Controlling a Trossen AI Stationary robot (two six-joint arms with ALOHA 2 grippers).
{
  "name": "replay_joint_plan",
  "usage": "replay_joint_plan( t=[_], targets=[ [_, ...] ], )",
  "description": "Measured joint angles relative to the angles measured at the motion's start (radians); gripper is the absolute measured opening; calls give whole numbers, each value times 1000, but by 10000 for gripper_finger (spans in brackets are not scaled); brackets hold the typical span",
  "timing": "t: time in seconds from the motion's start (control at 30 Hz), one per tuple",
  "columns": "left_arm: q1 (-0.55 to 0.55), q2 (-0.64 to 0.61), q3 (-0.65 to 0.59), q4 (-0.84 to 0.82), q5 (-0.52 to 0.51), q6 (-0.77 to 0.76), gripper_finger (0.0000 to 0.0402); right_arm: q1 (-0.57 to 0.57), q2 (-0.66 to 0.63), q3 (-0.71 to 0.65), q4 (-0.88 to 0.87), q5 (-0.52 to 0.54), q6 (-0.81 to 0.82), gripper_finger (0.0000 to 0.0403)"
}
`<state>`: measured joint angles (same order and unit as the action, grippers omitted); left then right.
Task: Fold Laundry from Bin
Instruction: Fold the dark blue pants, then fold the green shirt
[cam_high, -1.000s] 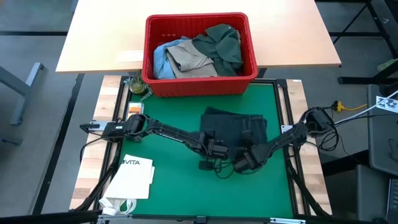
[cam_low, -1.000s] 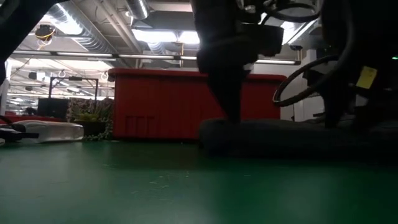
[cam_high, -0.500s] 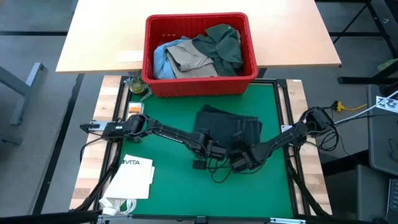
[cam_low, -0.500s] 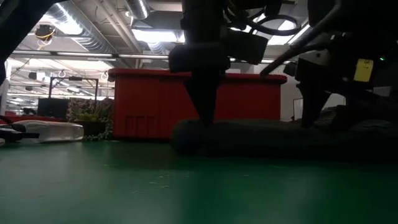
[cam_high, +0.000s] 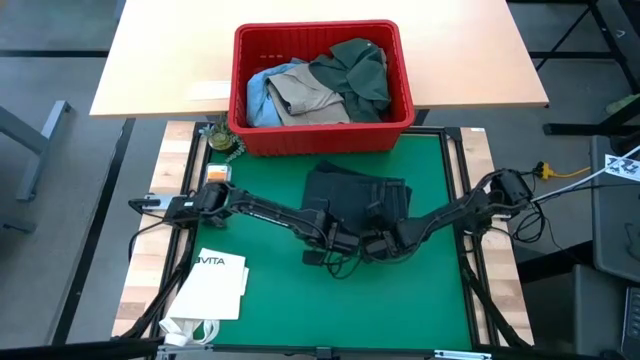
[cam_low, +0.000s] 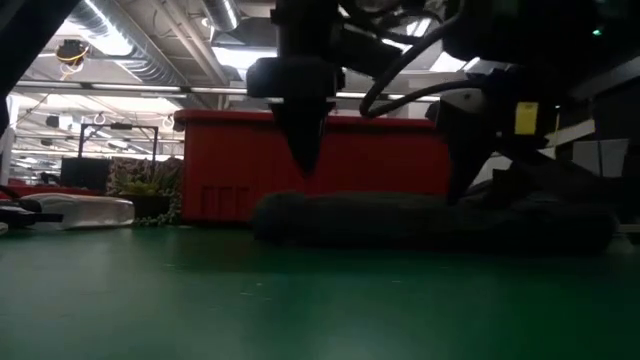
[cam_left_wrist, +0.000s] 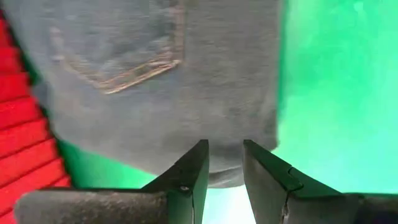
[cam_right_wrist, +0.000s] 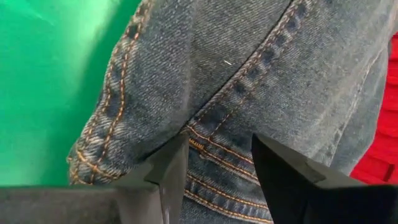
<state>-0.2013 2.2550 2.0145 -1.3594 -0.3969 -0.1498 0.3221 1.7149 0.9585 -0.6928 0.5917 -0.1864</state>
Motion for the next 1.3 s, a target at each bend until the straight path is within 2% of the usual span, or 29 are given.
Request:
replay_joint_plan(
  t=[0.3,0.43,0.57,0.73,0.83,0.93,1.17,1.3],
  targets=[
    [20,-130,-1,-1,-32,13,92,-35,-41,30,-14,2,-42,179],
    [21,-226,-1,-1,-50,77,92,-35,-119,62,-41,2,-74,179],
    [47,-340,-1,13,-56,62,92,-36,-210,105,-41,5,-142,179],
    [69,-437,-1,36,-54,30,92,-73,-322,175,-23,76,-261,179],
    [81,-455,-1,44,-49,86,92,-147,-377,217,9,95,-270,179],
    [107,-457,-1,47,-16,150,92,-252,-421,256,30,54,-273,179],
    [230,-467,-3,34,252,318,92,-513,-449,287,118,-53,-372,179],
    [320,-502,-3,36,327,389,92,-649,-430,287,181,-137,-399,179]
  ],
)
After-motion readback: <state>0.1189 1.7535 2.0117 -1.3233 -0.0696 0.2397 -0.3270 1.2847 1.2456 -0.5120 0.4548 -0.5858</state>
